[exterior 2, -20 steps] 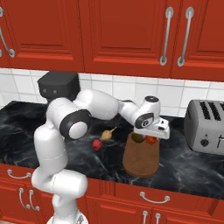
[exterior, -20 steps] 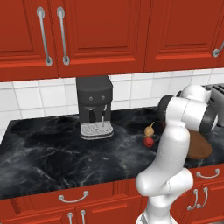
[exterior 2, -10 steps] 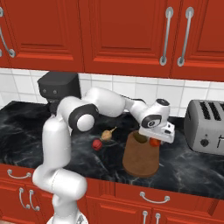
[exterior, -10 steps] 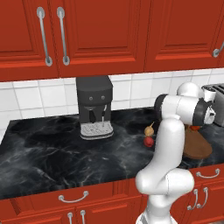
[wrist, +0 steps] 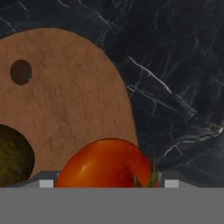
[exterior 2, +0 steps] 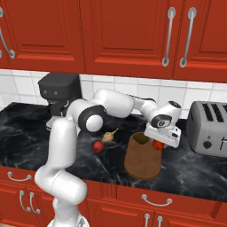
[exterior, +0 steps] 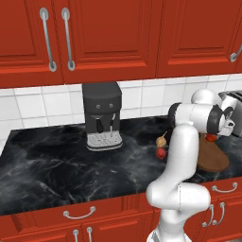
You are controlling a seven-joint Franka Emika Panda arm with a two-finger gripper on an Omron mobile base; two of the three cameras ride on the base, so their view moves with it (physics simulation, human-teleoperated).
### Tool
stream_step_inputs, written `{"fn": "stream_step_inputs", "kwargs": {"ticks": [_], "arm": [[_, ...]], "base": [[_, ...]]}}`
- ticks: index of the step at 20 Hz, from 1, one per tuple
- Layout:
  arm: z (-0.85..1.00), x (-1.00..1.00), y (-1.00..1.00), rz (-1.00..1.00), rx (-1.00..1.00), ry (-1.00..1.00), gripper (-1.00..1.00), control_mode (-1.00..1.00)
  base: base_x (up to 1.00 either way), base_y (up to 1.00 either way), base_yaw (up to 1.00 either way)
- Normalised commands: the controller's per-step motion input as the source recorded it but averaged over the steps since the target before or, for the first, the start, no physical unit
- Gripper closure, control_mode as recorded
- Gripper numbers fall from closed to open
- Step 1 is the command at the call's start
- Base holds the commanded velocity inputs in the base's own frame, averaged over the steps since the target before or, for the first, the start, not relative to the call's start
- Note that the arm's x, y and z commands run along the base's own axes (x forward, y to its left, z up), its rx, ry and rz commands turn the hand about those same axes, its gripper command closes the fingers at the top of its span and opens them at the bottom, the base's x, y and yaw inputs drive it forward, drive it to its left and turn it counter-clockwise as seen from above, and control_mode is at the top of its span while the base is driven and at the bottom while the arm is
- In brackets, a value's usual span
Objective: Place the avocado, onion, tomato, and bell pepper on the cutting board.
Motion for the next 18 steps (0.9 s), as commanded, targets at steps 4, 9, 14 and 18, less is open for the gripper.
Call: {"fn": "stream_step_inputs", "kwargs": {"ticks": [4,9,14,18], "arm": [[-0.37,-0.17,0.56,0.00,0.08,0.04,1.00,-1.00],[-0.40,-0.16,0.70,0.00,0.03,0.04,1.00,-1.00],[-0.40,-0.10,0.38,0.00,0.00,0.01,-1.00,-1.00],[-0.02,-0.13,0.00,0.00,0.00,0.00,-1.00,-1.00]], "base": [[0.00,0.00,0.00],[0.00,0.00,0.00],[0.00,0.00,0.00],[0.00,0.00,0.00]]}}
